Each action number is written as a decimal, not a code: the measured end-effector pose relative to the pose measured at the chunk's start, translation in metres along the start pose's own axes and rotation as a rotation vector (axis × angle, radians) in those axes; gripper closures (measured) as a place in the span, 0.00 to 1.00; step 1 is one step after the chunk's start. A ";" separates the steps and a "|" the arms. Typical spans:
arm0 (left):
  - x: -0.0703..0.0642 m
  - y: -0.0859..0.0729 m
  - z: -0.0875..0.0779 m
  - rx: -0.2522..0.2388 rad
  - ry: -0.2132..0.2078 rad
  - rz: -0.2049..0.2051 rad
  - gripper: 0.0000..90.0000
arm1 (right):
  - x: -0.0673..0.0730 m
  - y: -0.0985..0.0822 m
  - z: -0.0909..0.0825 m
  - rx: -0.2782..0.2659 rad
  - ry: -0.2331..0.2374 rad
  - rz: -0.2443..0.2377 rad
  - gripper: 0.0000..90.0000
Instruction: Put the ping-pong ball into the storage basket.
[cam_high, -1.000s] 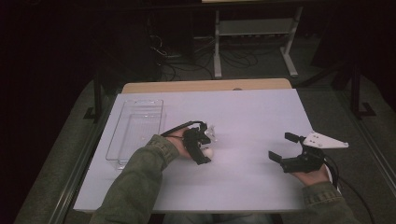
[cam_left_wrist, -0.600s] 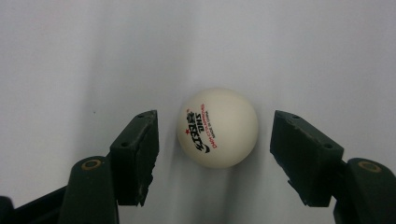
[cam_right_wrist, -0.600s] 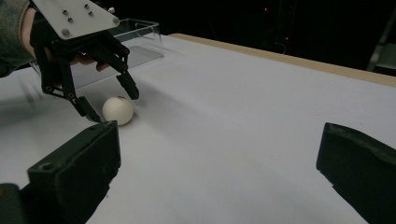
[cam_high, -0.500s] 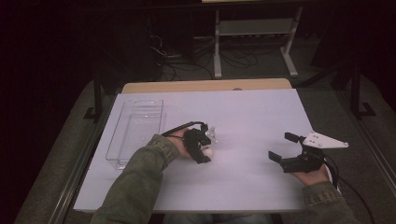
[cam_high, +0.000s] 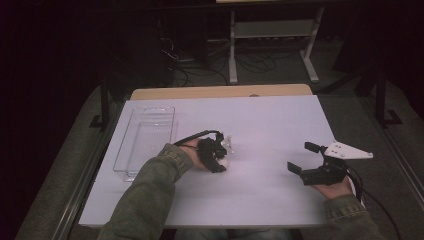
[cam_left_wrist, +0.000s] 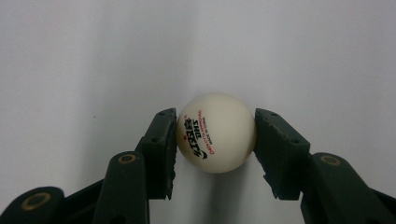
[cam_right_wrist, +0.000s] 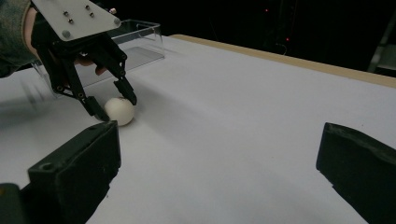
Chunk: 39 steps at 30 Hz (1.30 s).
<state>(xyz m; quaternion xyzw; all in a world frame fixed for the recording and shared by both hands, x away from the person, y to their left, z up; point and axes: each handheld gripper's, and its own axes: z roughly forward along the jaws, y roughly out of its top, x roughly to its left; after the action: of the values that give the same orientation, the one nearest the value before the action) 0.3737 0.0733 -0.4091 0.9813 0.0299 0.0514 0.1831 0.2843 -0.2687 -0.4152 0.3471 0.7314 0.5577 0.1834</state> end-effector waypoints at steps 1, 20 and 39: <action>0.000 0.000 0.000 0.000 0.000 -0.003 0.56 | 0.000 0.000 0.000 0.000 0.000 0.000 0.00; -0.002 0.007 -0.015 0.030 0.017 0.033 0.56 | 0.001 0.000 0.000 -0.001 0.002 -0.001 0.00; -0.001 0.018 -0.042 0.037 0.037 0.040 0.56 | -0.002 -0.001 0.000 0.000 0.007 0.011 0.00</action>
<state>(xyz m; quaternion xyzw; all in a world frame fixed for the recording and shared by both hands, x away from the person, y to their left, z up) 0.3688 0.0712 -0.3636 0.9837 0.0146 0.0728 0.1635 0.2853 -0.2703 -0.4163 0.3493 0.7301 0.5599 0.1774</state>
